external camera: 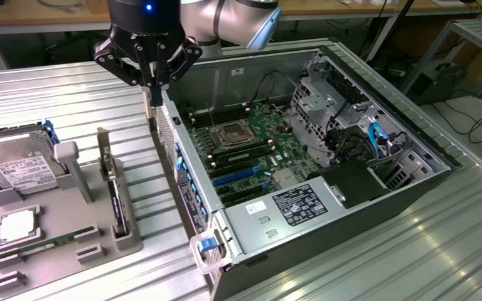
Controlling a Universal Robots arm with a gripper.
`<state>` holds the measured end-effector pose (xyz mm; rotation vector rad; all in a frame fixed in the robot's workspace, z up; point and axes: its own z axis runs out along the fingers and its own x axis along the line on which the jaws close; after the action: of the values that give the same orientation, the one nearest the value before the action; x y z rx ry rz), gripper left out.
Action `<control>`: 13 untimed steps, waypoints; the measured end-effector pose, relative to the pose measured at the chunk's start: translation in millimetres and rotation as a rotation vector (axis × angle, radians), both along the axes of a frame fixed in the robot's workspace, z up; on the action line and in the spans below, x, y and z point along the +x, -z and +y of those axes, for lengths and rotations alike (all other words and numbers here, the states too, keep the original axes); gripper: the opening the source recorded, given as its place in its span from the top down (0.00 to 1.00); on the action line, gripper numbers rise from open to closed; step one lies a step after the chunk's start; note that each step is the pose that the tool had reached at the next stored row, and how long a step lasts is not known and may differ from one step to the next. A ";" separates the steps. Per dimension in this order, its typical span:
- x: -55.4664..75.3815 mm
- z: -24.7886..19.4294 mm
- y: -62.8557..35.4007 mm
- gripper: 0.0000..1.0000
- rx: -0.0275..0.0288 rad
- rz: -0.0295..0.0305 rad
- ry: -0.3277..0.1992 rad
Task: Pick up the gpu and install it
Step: 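Reach for the gpu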
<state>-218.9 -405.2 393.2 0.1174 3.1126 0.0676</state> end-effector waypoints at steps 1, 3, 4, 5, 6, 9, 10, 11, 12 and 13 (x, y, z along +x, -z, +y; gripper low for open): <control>-0.8 0.0 0.0 0.89 0.0000 0.0000 0.000; -2.5 -0.1 0.0 0.89 0.0000 0.0000 0.000; -3.5 -0.2 0.0 0.89 0.0000 -0.0001 0.000; -4.4 -0.3 0.0 0.89 0.0001 -0.0001 0.000; -5.3 -0.4 0.0 0.89 0.0000 -0.0001 0.000; -8.1 -0.5 0.1 0.89 0.0001 -0.0001 0.000; -9.4 -0.6 0.0 0.89 0.0001 0.0000 0.000; -10.3 -0.6 0.1 0.89 0.0000 -0.0001 0.000; -11.1 -0.7 0.1 0.89 0.0001 -0.0001 0.000; -12.1 -0.7 0.0 0.89 0.0000 0.0000 0.000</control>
<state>-230.9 -406.0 393.2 0.1174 3.1125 0.0676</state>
